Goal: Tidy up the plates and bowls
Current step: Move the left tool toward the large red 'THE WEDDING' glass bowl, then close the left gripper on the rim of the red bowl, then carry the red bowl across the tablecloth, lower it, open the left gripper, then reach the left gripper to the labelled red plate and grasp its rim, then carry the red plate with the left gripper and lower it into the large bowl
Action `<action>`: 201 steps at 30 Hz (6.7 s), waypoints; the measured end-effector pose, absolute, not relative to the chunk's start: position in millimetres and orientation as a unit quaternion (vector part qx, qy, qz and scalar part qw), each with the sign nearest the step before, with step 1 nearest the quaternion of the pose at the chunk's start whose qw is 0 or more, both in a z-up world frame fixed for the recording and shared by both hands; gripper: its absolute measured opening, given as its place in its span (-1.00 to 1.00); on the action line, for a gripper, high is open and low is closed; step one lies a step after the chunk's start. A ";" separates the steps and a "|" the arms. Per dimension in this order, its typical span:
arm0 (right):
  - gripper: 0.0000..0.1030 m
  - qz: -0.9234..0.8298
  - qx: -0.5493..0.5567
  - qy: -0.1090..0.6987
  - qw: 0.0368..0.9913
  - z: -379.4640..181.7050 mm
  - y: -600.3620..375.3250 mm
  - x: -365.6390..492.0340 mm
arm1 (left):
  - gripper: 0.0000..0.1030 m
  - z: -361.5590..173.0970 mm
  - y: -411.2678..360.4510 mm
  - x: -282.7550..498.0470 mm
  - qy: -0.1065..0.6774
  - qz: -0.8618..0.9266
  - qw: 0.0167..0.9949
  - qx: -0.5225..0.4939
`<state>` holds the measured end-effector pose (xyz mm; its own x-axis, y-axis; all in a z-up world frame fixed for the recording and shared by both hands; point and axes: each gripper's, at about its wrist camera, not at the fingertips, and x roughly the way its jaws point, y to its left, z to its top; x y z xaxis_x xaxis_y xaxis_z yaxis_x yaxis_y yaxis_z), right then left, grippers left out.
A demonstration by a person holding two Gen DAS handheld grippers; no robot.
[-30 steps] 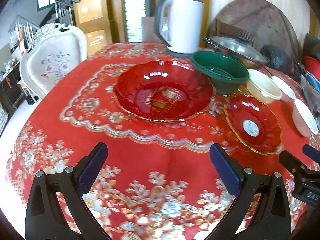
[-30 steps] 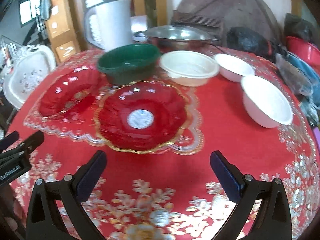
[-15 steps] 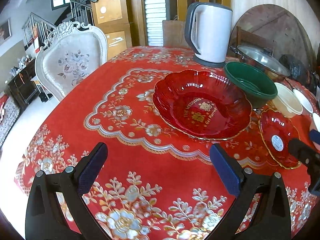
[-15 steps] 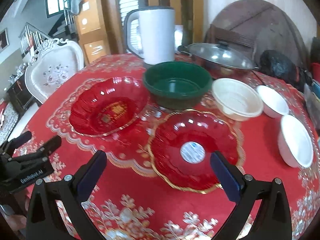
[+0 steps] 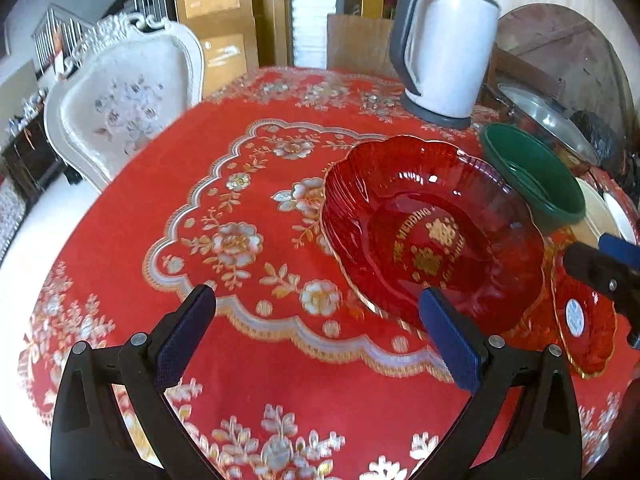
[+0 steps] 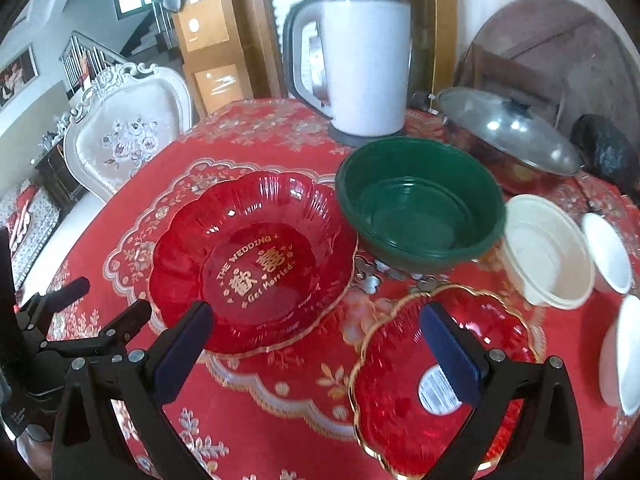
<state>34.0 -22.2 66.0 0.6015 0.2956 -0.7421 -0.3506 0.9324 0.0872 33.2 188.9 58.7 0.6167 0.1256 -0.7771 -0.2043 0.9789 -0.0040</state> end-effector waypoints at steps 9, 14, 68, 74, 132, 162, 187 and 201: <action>0.99 0.196 -0.016 0.459 0.866 51.1 -18.8 78.9 | 0.99 45.6 200.5 74.9 0.460 0.065 0.882 -0.079; 0.92 0.193 -0.007 0.478 0.857 41.4 -17.9 93.3 | 0.99 33.9 196.0 94.2 0.479 0.042 0.874 -0.077; -0.41 0.300 -0.048 0.434 0.848 38.3 31.4 -62.7 | -0.56 61.8 259.8 -73.5 0.428 0.079 0.894 -0.109; -0.41 0.294 -0.050 0.446 0.844 26.9 33.0 -70.0 | -0.56 48.4 259.1 -78.2 0.437 0.081 0.889 -0.114; 0.20 0.182 0.092 0.440 0.875 42.4 -125.1 -64.8 | 0.17 94.6 95.4 -60.5 0.380 -0.035 0.924 -0.021; 0.18 0.118 0.115 0.479 0.862 7.9 -220.3 27.2 | 0.17 35.4 -11.0 50.2 0.478 -0.063 0.875 -0.034; -0.77 0.145 0.089 0.459 0.872 -1.6 -211.4 21.1 | -0.43 17.0 -19.4 48.0 0.488 -0.071 0.870 -0.008; -0.77 0.157 0.066 0.428 0.887 28.4 -192.7 -7.3 | -0.44 52.4 4.3 17.7 0.457 -0.072 0.886 -0.031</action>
